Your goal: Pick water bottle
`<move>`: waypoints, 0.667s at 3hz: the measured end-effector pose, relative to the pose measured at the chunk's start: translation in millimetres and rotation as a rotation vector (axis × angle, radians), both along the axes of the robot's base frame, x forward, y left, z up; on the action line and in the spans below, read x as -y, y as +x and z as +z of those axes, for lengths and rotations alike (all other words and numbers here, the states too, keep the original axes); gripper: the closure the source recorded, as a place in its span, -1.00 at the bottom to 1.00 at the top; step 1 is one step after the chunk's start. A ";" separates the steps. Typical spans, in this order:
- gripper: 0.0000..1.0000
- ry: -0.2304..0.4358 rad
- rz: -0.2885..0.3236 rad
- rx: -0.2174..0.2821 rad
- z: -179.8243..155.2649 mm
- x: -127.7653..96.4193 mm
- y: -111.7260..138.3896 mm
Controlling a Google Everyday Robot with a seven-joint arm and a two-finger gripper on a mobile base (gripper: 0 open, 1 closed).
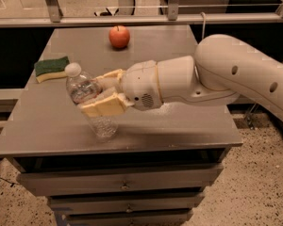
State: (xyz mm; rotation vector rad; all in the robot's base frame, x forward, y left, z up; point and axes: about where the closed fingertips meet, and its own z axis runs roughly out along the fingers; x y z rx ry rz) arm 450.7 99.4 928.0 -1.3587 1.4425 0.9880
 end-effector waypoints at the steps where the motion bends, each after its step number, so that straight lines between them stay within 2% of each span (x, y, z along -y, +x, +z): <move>1: 1.00 -0.006 -0.050 0.013 6.4 22.3 20.1; 2: 1.00 0.031 -0.114 0.013 19.1 52.4 45.3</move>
Offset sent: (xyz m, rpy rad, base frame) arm 0.0794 -0.0957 0.0329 0.0852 -0.0055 -0.2016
